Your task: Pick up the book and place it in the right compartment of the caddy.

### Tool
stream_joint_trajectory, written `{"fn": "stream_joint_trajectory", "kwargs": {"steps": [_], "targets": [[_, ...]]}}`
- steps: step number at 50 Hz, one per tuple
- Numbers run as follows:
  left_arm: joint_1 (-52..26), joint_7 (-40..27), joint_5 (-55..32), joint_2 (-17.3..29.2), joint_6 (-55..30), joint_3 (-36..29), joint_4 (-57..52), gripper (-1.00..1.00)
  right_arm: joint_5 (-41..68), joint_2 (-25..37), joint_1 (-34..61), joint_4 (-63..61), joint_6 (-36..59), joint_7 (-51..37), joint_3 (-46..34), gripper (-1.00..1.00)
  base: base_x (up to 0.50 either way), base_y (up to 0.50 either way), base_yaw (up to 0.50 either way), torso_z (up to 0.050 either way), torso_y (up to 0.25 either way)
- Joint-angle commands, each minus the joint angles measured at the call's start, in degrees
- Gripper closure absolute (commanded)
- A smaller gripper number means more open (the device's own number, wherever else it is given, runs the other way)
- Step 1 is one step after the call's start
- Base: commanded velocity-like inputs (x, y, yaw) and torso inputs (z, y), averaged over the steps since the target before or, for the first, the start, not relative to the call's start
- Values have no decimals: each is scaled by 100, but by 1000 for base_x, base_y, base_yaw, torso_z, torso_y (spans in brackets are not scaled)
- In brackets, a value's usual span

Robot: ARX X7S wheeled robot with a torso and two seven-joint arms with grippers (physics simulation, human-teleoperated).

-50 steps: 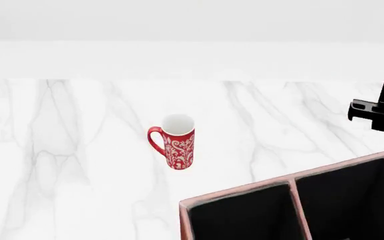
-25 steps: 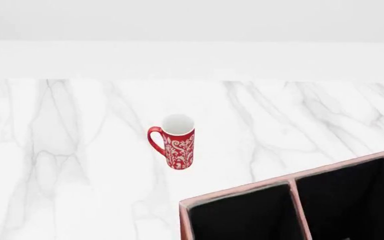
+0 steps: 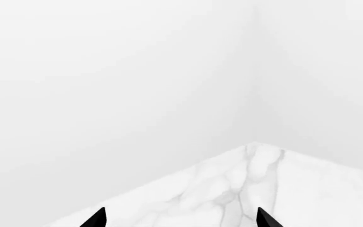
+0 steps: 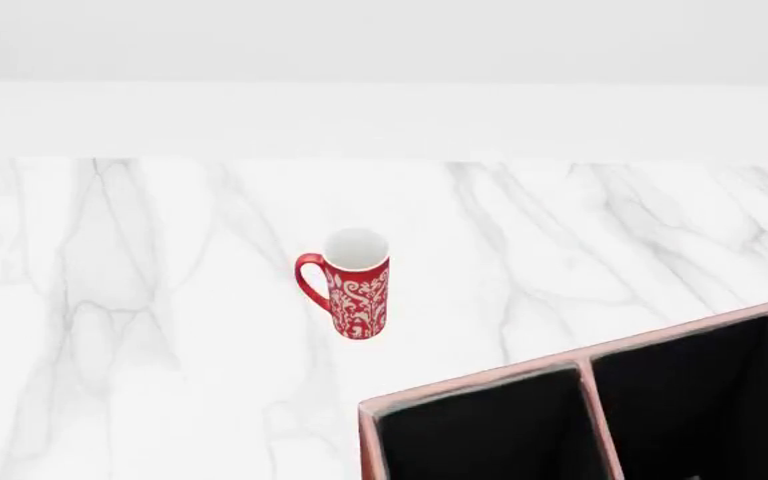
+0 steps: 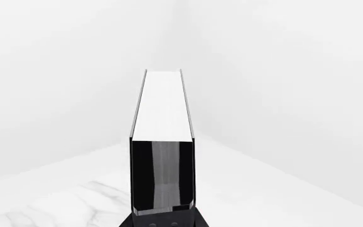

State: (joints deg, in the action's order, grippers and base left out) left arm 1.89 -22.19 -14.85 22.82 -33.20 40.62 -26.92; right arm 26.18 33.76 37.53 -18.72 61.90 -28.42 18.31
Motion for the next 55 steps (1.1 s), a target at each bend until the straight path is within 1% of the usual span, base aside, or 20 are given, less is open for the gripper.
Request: {"fn": "stream_joint_trajectory", "kwargs": {"steps": [1,11,21,27,28,32,34,37,43,55], "targets": [[23,130,99,-116,7,115,10,-100,28,-73,498,26,781,137,306,100,0,0,0,0,0],[3,109,103,-107,-9,75,21,-100,155,-34,755,34,1494,-30,369,100,0,0,0,0,2],[-1,98,89,-99,-32,72,10,-100,249,-23,914,-72,1931,-146,433,100,0,0,0,0,1],[-9,96,86,-99,-14,61,33,-100,386,-62,1270,-331,2678,-395,531,100,0,0,0,0,2],[-10,96,85,-99,-11,58,36,-100,617,-23,1327,-352,2800,-555,549,100,0,0,0,0,0],[-7,98,92,-115,29,35,70,-100,1819,224,1367,-180,2801,-1498,596,100,0,0,0,0,3],[-5,98,95,-122,52,32,96,-100,2218,297,1414,-71,2794,-1826,594,100,0,0,0,0,0],[-12,96,91,-118,51,28,110,-100,2548,347,1444,19,2774,-2088,581,100,0,0,0,0,0],[-4,98,81,-111,42,25,91,-100,2764,379,1345,149,2639,-2224,560,100,0,0,0,0,2],[8,98,66,-120,57,12,103,-100,2701,446,1083,341,2237,-2142,426,100,0,0,0,1,1]]}}
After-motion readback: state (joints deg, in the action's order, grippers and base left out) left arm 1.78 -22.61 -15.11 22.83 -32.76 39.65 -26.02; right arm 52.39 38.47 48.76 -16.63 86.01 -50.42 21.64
